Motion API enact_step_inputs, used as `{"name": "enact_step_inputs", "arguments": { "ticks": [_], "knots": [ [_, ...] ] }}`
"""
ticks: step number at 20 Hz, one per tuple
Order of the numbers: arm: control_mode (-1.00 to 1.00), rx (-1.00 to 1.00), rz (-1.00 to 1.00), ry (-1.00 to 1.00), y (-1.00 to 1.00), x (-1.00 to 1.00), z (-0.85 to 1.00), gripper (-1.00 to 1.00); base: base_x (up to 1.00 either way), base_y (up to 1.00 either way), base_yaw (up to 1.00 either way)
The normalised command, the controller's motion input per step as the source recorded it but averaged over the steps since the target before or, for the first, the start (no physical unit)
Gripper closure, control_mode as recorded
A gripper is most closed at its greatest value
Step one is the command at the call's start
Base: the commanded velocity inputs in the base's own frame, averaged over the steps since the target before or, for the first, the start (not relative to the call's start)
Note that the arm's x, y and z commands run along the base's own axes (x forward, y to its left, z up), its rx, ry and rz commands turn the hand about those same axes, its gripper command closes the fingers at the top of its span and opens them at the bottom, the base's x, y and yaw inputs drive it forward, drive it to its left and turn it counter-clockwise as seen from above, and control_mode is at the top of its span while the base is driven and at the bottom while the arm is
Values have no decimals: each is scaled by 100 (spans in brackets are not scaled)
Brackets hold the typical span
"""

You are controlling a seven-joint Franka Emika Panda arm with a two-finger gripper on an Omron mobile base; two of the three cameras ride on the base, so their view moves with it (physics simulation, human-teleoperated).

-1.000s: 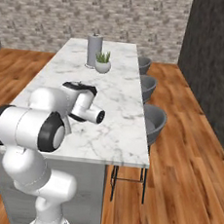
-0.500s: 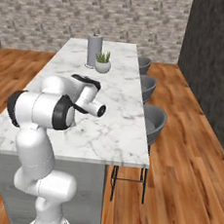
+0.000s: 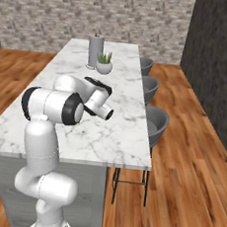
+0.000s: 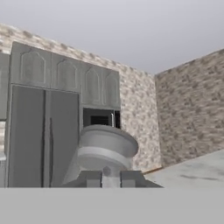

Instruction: Place the pitcher and cup on the dining counter for serving.

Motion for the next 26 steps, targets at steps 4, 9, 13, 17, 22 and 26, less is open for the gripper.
{"name": "enact_step_inputs", "arguments": {
  "ticks": [4, 9, 13, 17, 22, 26],
  "knots": [
    [-100, 4, 13, -2, -58, -2, -1, 100, 0, 0, 0],
    [-100, 0, 11, 0, -55, -14, -8, 100, 0, 0, 0],
    [-100, 0, 1, 0, -5, -3, 0, -100, 0, 0, 0],
    [-100, 0, 0, 0, 0, -6, 0, -100, 0, 0, 0],
    [-100, 0, 0, 0, -11, -40, 0, -100, 0, 0, 0],
    [-100, 0, 0, 0, -28, -65, 0, -100, 0, 0, 0]
  ]
}}
